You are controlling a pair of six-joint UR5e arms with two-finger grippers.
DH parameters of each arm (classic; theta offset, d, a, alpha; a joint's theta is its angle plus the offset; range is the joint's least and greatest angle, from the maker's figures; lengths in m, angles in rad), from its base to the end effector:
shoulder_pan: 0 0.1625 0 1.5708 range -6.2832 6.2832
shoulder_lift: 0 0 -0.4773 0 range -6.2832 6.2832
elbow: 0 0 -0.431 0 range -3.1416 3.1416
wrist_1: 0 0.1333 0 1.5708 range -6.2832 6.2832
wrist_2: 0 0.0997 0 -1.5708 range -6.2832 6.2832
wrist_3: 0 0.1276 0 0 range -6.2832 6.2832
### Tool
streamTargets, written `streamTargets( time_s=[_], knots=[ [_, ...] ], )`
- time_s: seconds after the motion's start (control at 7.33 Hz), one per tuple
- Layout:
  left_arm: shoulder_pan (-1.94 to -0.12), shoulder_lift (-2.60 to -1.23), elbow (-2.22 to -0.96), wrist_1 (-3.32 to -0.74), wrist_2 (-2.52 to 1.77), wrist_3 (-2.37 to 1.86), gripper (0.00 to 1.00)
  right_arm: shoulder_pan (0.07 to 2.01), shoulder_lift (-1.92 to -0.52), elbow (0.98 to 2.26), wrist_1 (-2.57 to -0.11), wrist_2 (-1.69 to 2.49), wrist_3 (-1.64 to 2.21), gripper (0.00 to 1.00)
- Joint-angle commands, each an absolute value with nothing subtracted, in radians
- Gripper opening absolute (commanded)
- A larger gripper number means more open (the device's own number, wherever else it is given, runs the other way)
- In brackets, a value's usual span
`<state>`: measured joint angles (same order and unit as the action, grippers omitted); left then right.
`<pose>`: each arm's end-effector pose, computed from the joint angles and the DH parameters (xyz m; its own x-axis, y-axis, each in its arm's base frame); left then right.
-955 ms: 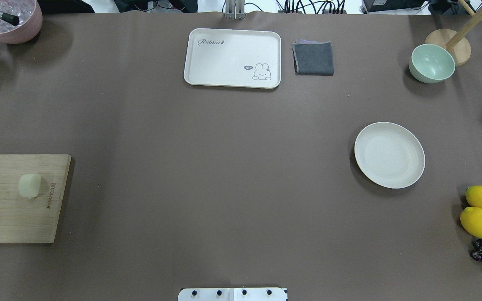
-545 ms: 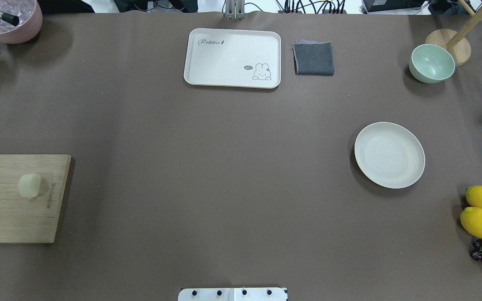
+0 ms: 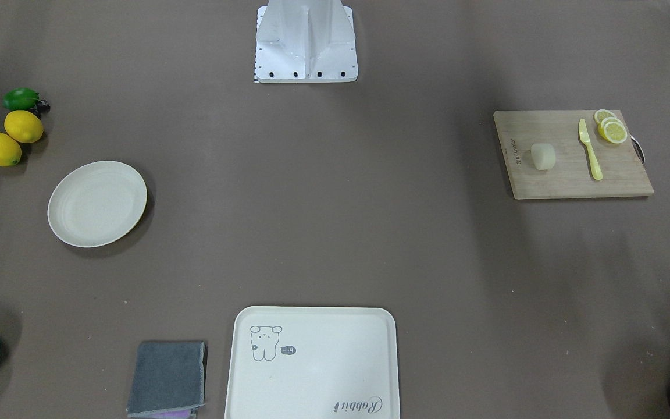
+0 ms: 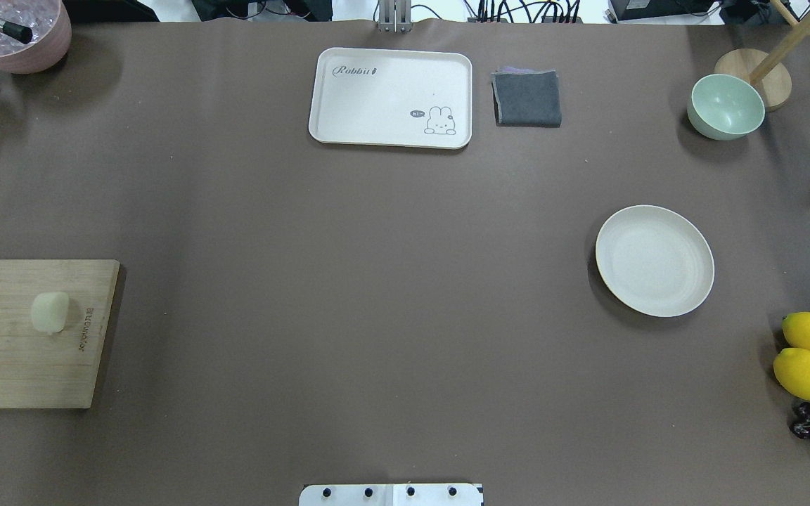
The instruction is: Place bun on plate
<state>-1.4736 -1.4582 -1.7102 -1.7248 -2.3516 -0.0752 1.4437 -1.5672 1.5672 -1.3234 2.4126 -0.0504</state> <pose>0.0044 -0.4935 0.6965 0.6999 0.1208 -0.7039 -0.0430 0.9909 0.1273 -0.0319 -0.5506 0.6978 0.6306 -0.3137 0.7099 0.1549 0.9471 0.2810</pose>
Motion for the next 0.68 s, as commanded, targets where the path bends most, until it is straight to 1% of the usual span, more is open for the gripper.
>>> streamTargets(
  time_s=[0.0, 0.14, 0.41, 0.55],
  knots=[
    [-1.468, -1.46, -1.695, -1.726, -2.352, -0.074, 0.98, 1.44, -1.548, 1.76, -1.527, 2.436, -0.041, 1.0],
    [-1.468, -1.462, -1.692, -1.726, -2.352, -0.075, 0.98, 1.415, -1.539, 1.799, -1.561, 2.466, -0.025, 1.0],
    [-1.468, -1.47, -1.692, -1.726, -2.352, -0.075, 0.98, 1.315, -1.525, 1.802, -1.511, 2.462, 0.104, 1.0],
    [-1.468, -1.47, -1.692, -1.726, -2.352, -0.075, 0.98, 1.274, -1.528, 1.787, -1.462, 2.462, 0.233, 1.0]
  ],
)
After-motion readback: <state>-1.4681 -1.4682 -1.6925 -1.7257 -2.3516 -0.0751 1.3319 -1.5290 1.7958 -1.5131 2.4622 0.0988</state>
